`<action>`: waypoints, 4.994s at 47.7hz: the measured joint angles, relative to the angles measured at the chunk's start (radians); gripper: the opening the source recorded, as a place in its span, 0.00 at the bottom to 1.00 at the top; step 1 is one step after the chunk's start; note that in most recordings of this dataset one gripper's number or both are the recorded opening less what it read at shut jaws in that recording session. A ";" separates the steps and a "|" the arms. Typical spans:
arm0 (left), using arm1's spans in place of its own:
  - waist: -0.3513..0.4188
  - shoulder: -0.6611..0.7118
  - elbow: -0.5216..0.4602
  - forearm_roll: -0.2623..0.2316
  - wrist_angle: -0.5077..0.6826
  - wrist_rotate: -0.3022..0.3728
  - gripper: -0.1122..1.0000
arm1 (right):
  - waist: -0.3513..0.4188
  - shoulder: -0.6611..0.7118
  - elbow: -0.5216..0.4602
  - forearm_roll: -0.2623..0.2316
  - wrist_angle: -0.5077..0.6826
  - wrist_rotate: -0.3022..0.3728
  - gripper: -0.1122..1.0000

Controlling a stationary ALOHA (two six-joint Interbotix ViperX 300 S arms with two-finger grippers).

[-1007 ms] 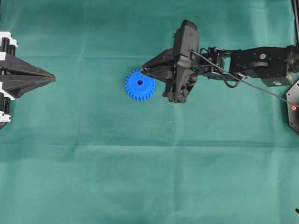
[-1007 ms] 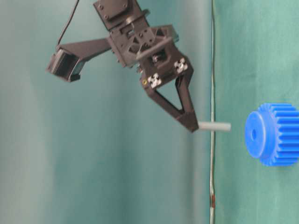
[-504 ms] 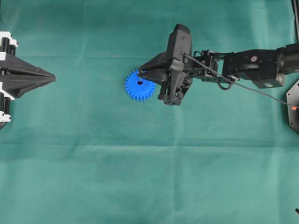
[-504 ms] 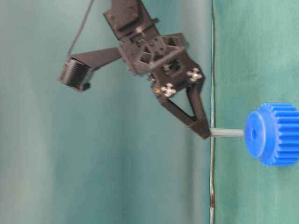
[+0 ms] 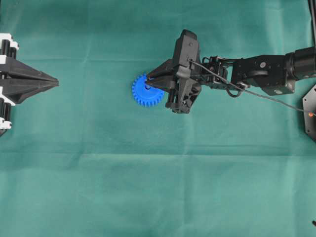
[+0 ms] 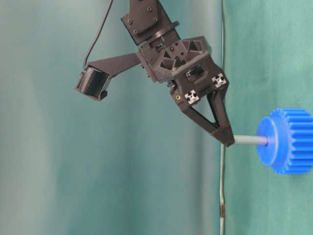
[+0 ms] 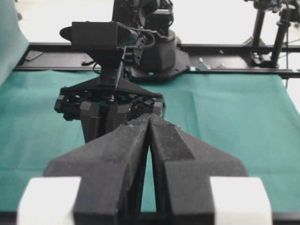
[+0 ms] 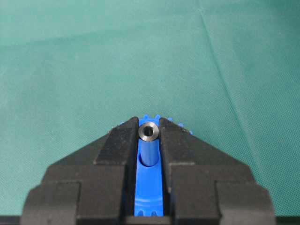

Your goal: Insert the shaft placed at a random location into the center hole of the medium gear at another random location.

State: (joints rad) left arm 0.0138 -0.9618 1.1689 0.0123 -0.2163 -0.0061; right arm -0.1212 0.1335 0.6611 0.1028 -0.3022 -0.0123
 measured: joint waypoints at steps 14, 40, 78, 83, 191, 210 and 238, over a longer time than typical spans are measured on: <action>0.000 0.000 0.000 0.000 -0.002 0.002 0.10 | 0.003 0.009 -0.002 0.000 0.002 0.000 0.22; 0.000 0.002 0.002 0.002 -0.002 0.000 0.10 | 0.005 0.109 -0.034 0.000 -0.003 0.000 0.22; 0.000 0.002 0.000 0.000 -0.002 0.000 0.10 | 0.008 0.110 -0.034 0.000 -0.003 0.000 0.23; 0.000 0.002 0.000 0.000 -0.002 0.000 0.10 | 0.008 0.110 -0.034 0.002 -0.003 0.000 0.40; 0.000 0.000 0.000 0.000 0.011 0.000 0.10 | 0.029 -0.767 0.373 -0.031 0.115 -0.029 0.90; 0.000 0.002 0.000 0.000 0.017 0.000 0.10 | 0.029 -0.765 0.373 -0.031 0.115 -0.029 0.90; 0.000 0.002 0.000 0.000 0.018 0.000 0.10 | 0.029 -0.765 0.373 -0.031 0.115 -0.029 0.90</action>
State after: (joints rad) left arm 0.0138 -0.9603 1.1689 0.0123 -0.1979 -0.0061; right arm -0.0920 -0.6320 1.0339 0.0721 -0.1871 -0.0414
